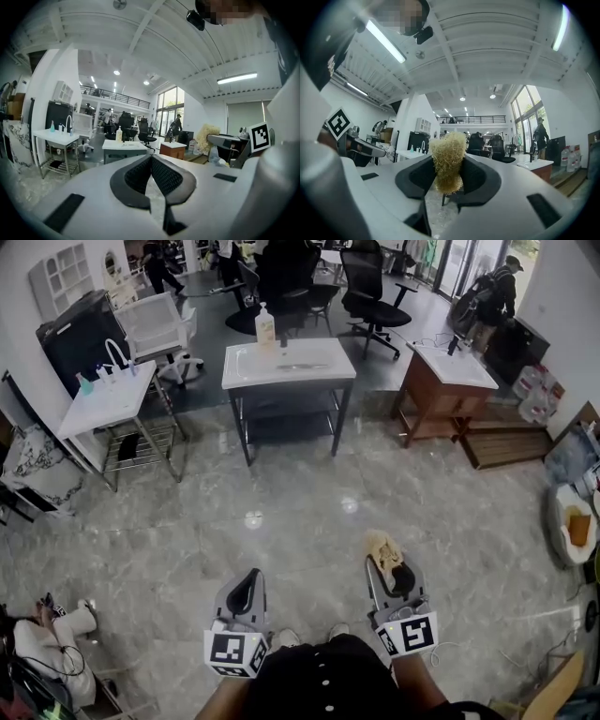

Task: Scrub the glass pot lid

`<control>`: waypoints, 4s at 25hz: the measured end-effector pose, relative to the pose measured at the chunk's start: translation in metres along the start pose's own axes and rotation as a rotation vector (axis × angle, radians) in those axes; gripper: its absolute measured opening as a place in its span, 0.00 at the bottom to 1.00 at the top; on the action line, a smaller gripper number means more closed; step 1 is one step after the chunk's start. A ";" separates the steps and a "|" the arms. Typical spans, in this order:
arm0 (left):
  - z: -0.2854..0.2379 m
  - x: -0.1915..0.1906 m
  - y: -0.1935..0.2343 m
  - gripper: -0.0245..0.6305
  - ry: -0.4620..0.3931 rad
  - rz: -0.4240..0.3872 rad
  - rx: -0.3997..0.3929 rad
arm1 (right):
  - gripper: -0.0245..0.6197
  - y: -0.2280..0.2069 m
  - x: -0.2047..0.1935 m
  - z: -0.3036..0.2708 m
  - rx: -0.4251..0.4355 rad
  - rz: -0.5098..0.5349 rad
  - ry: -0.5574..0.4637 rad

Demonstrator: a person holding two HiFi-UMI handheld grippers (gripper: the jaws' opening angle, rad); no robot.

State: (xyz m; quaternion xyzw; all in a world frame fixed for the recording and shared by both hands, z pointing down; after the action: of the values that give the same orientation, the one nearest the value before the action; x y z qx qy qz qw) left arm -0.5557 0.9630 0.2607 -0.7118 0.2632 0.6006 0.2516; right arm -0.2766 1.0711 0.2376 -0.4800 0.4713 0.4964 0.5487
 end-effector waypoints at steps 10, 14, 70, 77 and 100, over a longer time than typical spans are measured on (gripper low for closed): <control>0.004 -0.011 0.028 0.08 0.012 -0.016 -0.014 | 0.28 0.013 -0.013 -0.002 -0.038 -0.038 -0.011; -0.012 -0.011 0.032 0.08 0.011 -0.010 -0.007 | 0.28 0.004 -0.014 -0.018 -0.030 -0.041 -0.031; -0.344 0.035 0.100 0.08 0.028 0.008 0.100 | 0.28 -0.222 -0.034 -0.300 0.054 -0.003 -0.011; -0.398 0.042 0.131 0.08 0.000 0.041 0.100 | 0.28 -0.244 -0.040 -0.352 0.017 -0.012 -0.004; -0.549 0.073 0.245 0.08 0.025 0.033 -0.002 | 0.28 -0.271 -0.031 -0.522 -0.033 0.010 -0.031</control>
State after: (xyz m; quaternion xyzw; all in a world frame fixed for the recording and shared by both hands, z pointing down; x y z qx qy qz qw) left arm -0.3151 0.4073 0.2618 -0.7151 0.2776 0.5959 0.2376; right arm -0.0295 0.5360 0.2350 -0.4788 0.4571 0.5143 0.5453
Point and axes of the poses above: the fingertips, and each gripper's own axes: z backward along the fingers, y to its left, x out of its top, the point moved 10 cm from there along z, backward along the fingers, and after that the axes turned 10 degrees about -z, right-handed, at the moved point
